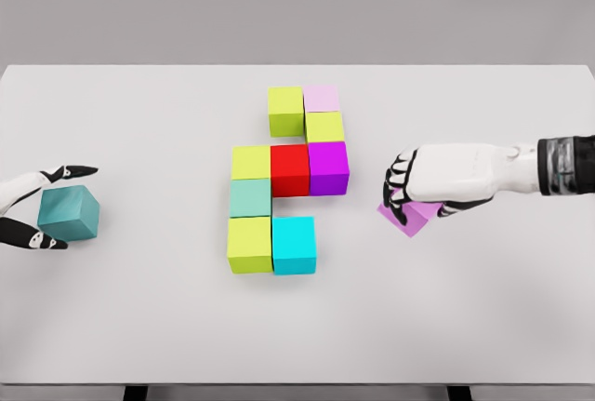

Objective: Assemble the squares on the desktop into the number 2

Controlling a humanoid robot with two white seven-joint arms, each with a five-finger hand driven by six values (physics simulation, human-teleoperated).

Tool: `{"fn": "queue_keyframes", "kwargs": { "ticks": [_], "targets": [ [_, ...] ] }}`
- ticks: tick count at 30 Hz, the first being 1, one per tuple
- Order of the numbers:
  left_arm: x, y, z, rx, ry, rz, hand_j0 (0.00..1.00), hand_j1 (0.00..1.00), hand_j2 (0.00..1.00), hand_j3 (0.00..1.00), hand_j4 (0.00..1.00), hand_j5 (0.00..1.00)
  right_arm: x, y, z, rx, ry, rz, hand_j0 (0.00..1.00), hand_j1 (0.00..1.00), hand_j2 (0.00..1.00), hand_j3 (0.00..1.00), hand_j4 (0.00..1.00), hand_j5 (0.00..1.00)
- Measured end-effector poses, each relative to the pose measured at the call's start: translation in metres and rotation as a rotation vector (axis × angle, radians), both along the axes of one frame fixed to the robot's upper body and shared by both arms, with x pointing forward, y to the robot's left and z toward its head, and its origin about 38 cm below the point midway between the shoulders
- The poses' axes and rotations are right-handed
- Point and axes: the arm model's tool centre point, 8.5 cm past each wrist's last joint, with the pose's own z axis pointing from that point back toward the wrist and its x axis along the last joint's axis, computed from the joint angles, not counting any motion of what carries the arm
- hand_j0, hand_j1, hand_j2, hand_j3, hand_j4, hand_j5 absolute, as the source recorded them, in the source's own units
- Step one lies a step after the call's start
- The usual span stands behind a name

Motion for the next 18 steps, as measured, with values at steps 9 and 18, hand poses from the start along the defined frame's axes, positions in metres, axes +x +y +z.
{"fn": "queue_keyframes", "kwargs": {
  "ticks": [9, 18],
  "targets": [
    [0.0, 0.002, -0.006, 0.002, 0.024, 0.02, 0.73, 0.73, 0.73, 0.73, 0.73, 0.73, -0.007, 0.045, -0.023, -0.041, 0.043, 0.135, 0.42, 0.42, 0.42, 0.42, 0.42, 0.42],
    [-0.001, 0.003, -0.006, -0.01, 0.05, 0.024, 0.53, 0.53, 0.53, 0.53, 0.53, 0.53, -0.014, 0.073, -0.036, -0.067, 0.054, 0.218, 0.45, 0.45, 0.45, 0.45, 0.45, 0.45]
  ]
}}
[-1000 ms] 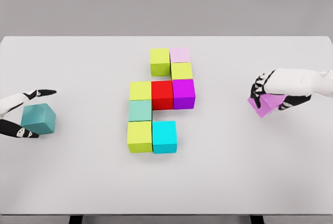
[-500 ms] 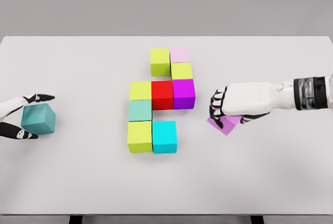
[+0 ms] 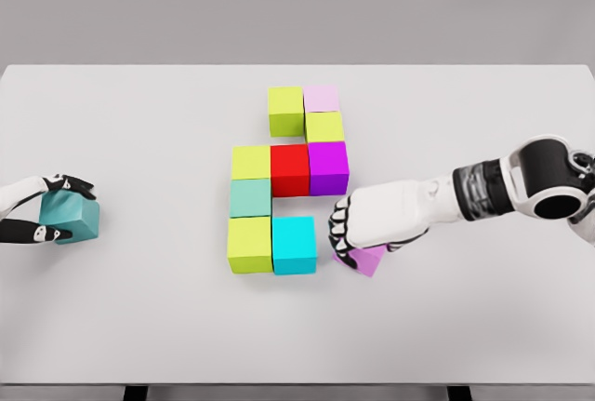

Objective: Assemble the squares on the desktop into the number 2

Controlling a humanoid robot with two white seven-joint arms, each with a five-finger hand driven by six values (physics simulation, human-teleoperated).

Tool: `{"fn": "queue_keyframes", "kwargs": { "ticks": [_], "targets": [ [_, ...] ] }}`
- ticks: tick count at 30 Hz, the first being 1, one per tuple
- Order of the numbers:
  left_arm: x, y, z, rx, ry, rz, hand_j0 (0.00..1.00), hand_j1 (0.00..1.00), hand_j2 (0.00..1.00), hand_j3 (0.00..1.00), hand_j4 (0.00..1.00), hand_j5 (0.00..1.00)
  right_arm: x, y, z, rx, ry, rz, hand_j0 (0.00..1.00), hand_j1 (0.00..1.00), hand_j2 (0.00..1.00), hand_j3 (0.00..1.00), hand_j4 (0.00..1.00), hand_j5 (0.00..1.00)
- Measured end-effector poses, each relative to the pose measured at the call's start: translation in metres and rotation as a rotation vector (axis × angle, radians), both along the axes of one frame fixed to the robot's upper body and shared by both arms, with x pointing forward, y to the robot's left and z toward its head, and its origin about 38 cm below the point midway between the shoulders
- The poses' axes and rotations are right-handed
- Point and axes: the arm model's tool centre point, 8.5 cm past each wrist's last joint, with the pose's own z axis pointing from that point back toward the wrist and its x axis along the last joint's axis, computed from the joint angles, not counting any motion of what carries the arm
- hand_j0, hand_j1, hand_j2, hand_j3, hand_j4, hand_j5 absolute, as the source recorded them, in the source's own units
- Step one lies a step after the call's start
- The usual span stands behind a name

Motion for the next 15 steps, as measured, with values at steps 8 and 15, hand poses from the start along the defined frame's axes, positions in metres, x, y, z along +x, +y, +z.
{"fn": "queue_keyframes", "kwargs": {
  "ticks": [8, 15],
  "targets": [
    [0.0, -0.002, 0.0, 0.009, 0.015, -0.019, 0.4, 0.4, 0.4, 0.4, 0.4, 0.4, 0.008, -0.001, 0.008, -0.024, -0.067, -0.003, 1.0, 1.0, 1.0, 1.0, 1.0, 1.0],
    [0.012, -0.014, 0.008, 0.027, 0.004, -0.05, 0.34, 0.34, 0.34, 0.34, 0.34, 0.34, 0.024, -0.041, 0.044, -0.026, -0.156, -0.114, 1.0, 1.0, 1.0, 1.0, 1.0, 1.0]
  ]
}}
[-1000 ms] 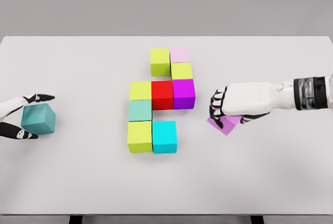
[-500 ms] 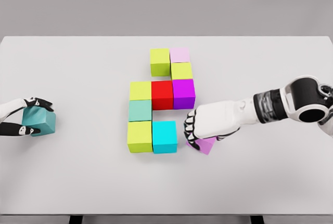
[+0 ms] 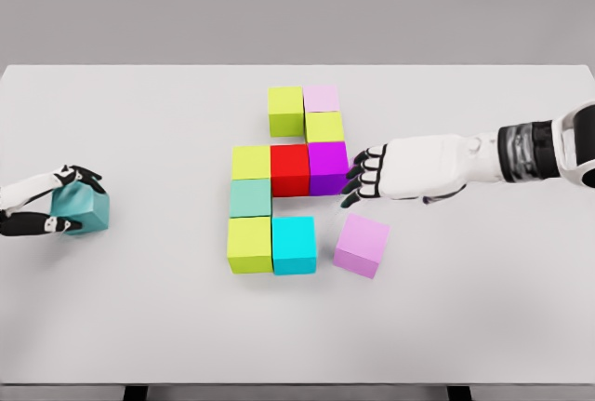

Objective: Assemble the squares on the desktop into the number 2

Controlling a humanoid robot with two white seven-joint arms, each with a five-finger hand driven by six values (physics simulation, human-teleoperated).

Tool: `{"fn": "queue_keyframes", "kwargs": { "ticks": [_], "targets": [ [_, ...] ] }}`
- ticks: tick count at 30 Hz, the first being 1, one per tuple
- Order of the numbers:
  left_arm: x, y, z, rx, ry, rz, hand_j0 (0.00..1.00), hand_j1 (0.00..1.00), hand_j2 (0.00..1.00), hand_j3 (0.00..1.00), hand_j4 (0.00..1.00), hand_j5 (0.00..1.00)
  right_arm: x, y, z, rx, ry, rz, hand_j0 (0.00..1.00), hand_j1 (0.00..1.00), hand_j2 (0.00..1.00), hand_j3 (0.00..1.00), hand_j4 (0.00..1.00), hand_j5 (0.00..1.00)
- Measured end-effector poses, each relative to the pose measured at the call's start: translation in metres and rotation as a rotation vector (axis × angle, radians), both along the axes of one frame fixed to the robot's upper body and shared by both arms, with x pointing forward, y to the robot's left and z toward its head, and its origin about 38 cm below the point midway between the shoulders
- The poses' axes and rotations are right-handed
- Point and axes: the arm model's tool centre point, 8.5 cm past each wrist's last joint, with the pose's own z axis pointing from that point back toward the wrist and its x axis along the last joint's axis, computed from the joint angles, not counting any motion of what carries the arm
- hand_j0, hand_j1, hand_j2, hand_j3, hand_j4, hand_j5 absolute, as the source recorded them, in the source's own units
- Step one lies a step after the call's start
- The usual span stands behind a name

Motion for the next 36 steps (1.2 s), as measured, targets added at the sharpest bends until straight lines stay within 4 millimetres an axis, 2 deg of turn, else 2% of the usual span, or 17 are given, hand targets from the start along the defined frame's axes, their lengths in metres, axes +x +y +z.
{"fn": "queue_keyframes", "kwargs": {
  "ticks": [2, 3, 6, 11, 17, 19, 22, 26, 28, 29, 36],
  "targets": [
    [0.006, -0.007, 0.003, -0.007, -0.008, -0.011, 0.33, 0.33, 0.33, 0.33, 0.33, 0.33, 0.0, -0.015, 0.007, -0.005, -0.003, -0.033, 1.0, 1.0, 1.0, 1.0, 1.0, 1.0],
    [0.011, -0.011, 0.008, -0.013, -0.021, -0.017, 0.33, 0.33, 0.33, 0.33, 0.33, 0.33, -0.001, -0.023, 0.007, -0.013, 0.003, -0.05, 1.0, 1.0, 1.0, 1.0, 1.0, 1.0],
    [0.018, -0.022, 0.006, -0.014, -0.024, -0.027, 0.33, 0.33, 0.33, 0.33, 0.33, 0.33, -0.006, -0.048, 0.004, -0.05, 0.022, -0.1, 1.0, 1.0, 1.0, 1.0, 1.0, 1.0],
    [0.041, -0.042, 0.018, -0.021, -0.081, -0.031, 0.33, 0.33, 0.33, 0.33, 0.33, 0.33, -0.021, -0.071, -0.023, -0.103, 0.098, -0.141, 1.0, 1.0, 1.0, 1.0, 1.0, 1.0],
    [0.065, -0.067, 0.022, -0.04, -0.14, -0.031, 0.32, 0.32, 0.32, 0.32, 0.32, 0.32, -0.029, -0.062, -0.048, -0.141, 0.147, -0.103, 1.0, 1.0, 1.0, 1.0, 1.0, 1.0],
    [0.083, -0.078, 0.037, -0.044, -0.186, -0.038, 0.32, 0.32, 0.32, 0.32, 0.32, 0.32, -0.029, -0.058, -0.051, -0.143, 0.15, -0.091, 1.0, 1.0, 1.0, 1.0, 1.0, 1.0],
    [0.096, -0.094, 0.027, -0.043, -0.17, -0.05, 0.32, 0.32, 0.32, 0.32, 0.32, 0.32, -0.028, -0.053, -0.052, -0.142, 0.147, -0.079, 1.0, 1.0, 1.0, 1.0, 1.0, 1.0],
    [0.114, -0.119, 0.023, -0.05, -0.169, -0.072, 0.32, 0.32, 0.32, 0.32, 0.32, 0.32, -0.025, -0.047, -0.054, -0.135, 0.145, -0.072, 1.0, 1.0, 1.0, 1.0, 1.0, 1.0],
    [0.124, -0.133, 0.023, -0.054, -0.173, -0.081, 0.32, 0.32, 0.32, 0.32, 0.32, 0.32, -0.022, -0.045, -0.054, -0.132, 0.141, -0.073, 1.0, 1.0, 1.0, 1.0, 1.0, 1.0],
    [0.132, -0.14, 0.029, -0.053, -0.185, -0.087, 0.32, 0.32, 0.32, 0.32, 0.32, 0.32, -0.02, -0.045, -0.054, -0.131, 0.141, -0.076, 1.0, 1.0, 1.0, 1.0, 1.0, 1.0],
    [0.164, -0.181, 0.013, -0.045, -0.126, -0.102, 0.32, 0.32, 0.32, 0.32, 0.32, 0.32, -0.013, -0.039, -0.056, -0.121, 0.138, -0.077, 1.0, 1.0, 1.0, 1.0, 1.0, 1.0]
  ]
}}
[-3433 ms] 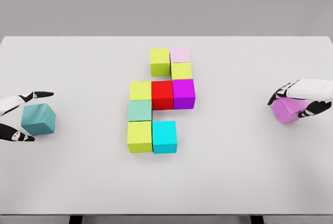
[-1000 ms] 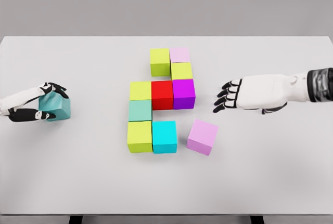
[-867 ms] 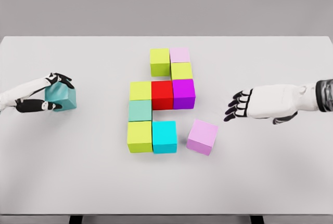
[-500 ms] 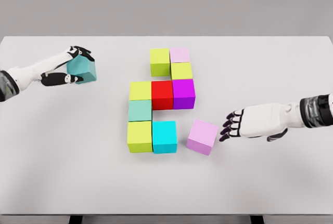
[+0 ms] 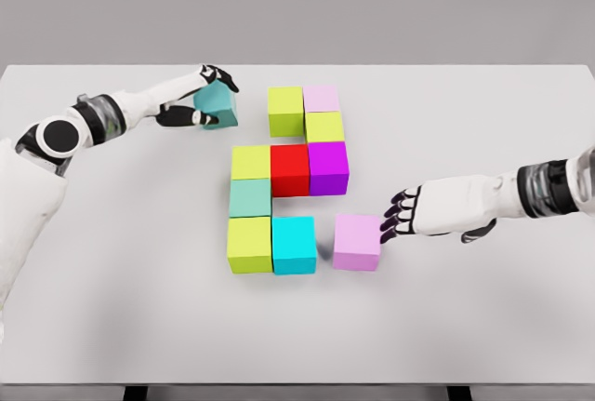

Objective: Assemble the squares on the desktop into the number 2

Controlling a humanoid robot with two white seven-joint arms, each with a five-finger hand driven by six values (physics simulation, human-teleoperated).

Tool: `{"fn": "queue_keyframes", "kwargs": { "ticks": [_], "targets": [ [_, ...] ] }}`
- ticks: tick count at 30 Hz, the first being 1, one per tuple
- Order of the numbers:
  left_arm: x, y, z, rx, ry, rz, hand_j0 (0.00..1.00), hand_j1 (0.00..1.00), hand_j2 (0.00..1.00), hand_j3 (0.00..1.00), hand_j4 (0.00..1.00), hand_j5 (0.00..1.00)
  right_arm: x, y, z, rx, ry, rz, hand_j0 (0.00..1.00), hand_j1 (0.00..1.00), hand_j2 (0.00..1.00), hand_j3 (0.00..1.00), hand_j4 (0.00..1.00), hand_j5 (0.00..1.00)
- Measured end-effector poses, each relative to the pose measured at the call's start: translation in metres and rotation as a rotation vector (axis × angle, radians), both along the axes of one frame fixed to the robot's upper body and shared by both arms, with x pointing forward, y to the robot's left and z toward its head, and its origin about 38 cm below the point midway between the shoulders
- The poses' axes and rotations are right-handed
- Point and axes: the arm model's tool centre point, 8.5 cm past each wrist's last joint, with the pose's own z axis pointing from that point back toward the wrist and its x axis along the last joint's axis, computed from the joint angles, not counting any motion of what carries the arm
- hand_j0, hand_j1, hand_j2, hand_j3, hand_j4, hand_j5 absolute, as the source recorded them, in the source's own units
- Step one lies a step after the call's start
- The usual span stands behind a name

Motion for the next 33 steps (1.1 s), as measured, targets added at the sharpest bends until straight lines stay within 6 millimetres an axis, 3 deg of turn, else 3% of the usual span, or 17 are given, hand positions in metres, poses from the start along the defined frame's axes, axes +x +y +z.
{"fn": "queue_keyframes", "kwargs": {
  "ticks": [3, 8, 29, 33],
  "targets": [
    [0.006, -0.014, -0.014, 0.013, 0.037, -0.007, 0.32, 0.32, 0.32, 0.32, 0.32, 0.32, 0.0, 0.002, 0.0, 0.003, -0.001, 0.005, 1.0, 1.0, 1.0, 1.0, 1.0, 1.0],
    [0.014, -0.027, -0.02, 0.025, 0.062, -0.01, 0.32, 0.32, 0.32, 0.32, 0.32, 0.32, 0.001, 0.008, 0.003, 0.01, -0.01, 0.018, 1.0, 1.0, 1.0, 1.0, 1.0, 1.0],
    [0.02, -0.035, -0.02, 0.039, 0.072, -0.021, 0.33, 0.33, 0.33, 0.33, 0.33, 0.33, 0.003, 0.022, 0.009, 0.03, -0.029, 0.05, 1.0, 1.0, 1.0, 1.0, 1.0, 1.0],
    [0.02, -0.036, -0.021, 0.035, 0.069, -0.025, 0.39, 0.39, 0.39, 0.39, 0.39, 0.39, 0.006, 0.018, 0.01, 0.025, -0.032, 0.037, 1.0, 1.0, 1.0, 1.0, 1.0, 1.0]
  ]
}}
